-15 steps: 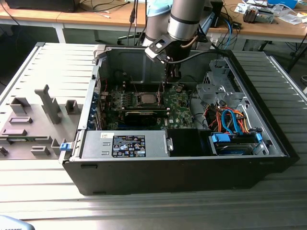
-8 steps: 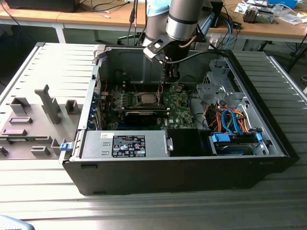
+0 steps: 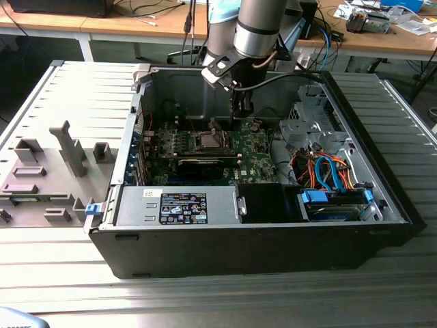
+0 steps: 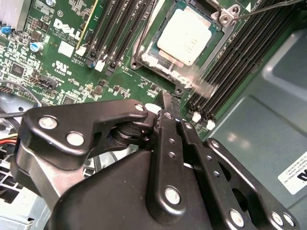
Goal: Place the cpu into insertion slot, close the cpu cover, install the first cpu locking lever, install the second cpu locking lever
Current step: 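Close the cpu cover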
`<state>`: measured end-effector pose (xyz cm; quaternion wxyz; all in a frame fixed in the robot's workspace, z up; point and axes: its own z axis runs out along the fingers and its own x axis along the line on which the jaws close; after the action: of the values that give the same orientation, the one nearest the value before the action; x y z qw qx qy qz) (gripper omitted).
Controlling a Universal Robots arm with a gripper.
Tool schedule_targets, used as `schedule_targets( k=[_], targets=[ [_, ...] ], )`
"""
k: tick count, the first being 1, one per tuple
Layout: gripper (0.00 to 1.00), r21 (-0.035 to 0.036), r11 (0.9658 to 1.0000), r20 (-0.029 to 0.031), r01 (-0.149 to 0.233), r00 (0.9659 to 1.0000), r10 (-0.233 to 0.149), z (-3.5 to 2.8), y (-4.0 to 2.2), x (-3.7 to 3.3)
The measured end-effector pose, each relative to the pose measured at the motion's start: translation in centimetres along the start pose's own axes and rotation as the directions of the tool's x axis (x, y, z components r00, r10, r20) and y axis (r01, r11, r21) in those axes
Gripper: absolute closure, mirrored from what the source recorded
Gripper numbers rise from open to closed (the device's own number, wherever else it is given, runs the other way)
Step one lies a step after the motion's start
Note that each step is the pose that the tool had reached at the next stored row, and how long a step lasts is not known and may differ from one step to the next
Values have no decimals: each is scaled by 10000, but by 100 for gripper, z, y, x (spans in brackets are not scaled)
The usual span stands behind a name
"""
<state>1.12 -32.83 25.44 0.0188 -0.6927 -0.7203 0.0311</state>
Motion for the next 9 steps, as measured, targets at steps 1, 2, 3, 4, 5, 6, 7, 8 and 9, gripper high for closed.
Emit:
schedule_targets(
  k=[1,2,3,4,5,6,7,8,9],
  targets=[
    [89,0,10000,0,0,10000,0,1,-6,0],
    [89,0,10000,0,0,10000,0,2,-12,0],
    [89,0,10000,1,0,10000,0,4,-27,1],
    [89,0,10000,0,-1,10000,1,6,-43,2],
    [89,0,10000,0,0,10000,0,8,-49,2],
    [89,0,10000,0,0,10000,0,9,-56,2],
    [89,0,10000,-1,0,10000,0,13,-65,3],
    [89,-1,10000,-2,0,10000,0,16,-71,3],
    [89,0,10000,0,0,10000,0,20,-79,3]
  ],
)
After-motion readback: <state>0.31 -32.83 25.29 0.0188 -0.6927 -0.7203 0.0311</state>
